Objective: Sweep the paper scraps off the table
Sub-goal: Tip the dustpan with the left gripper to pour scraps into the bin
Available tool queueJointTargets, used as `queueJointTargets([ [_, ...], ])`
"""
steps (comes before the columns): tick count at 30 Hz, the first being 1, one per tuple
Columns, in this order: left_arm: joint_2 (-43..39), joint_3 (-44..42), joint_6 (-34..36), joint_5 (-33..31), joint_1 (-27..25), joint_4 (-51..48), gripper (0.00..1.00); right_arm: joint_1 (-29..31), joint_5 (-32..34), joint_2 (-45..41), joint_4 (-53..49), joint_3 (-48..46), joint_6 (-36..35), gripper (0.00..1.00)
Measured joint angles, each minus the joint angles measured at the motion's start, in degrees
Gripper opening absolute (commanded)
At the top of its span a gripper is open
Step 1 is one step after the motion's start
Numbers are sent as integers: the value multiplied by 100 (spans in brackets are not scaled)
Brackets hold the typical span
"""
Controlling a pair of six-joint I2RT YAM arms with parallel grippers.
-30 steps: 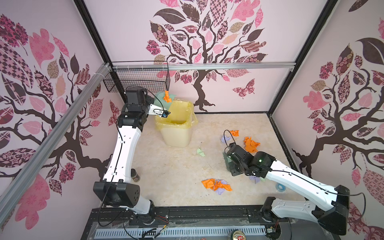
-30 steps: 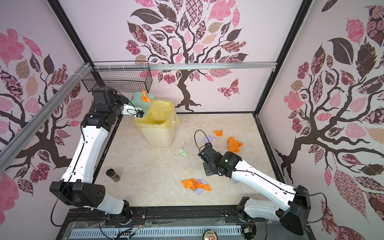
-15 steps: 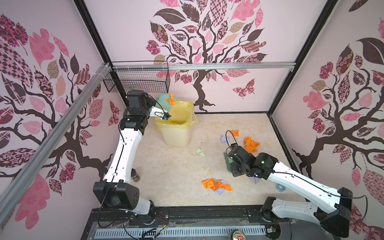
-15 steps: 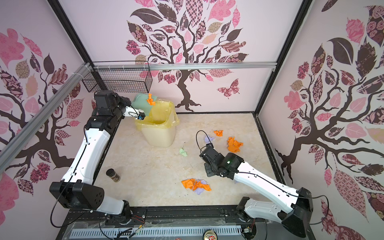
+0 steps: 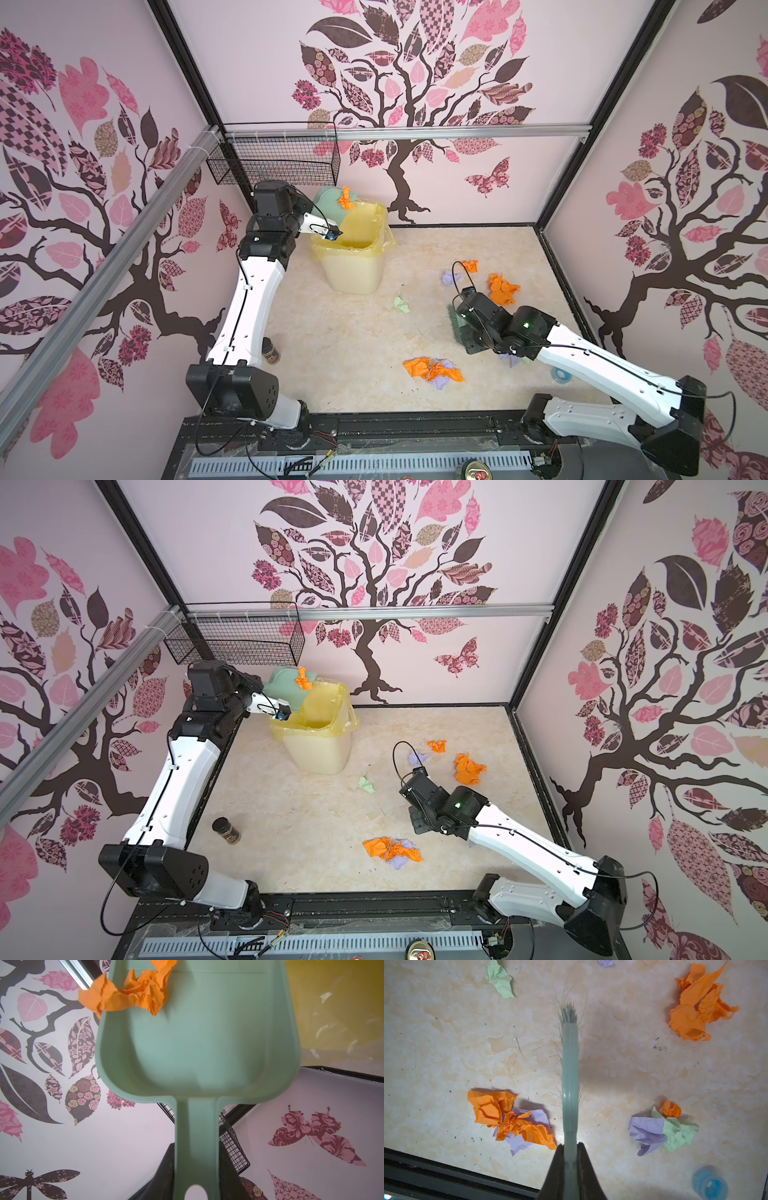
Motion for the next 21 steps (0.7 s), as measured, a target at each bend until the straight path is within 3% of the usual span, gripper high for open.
queueJointTargets([
  [21,37,111,0,625,-114,-81,0,0,-59,-273,140,-337,90,0],
])
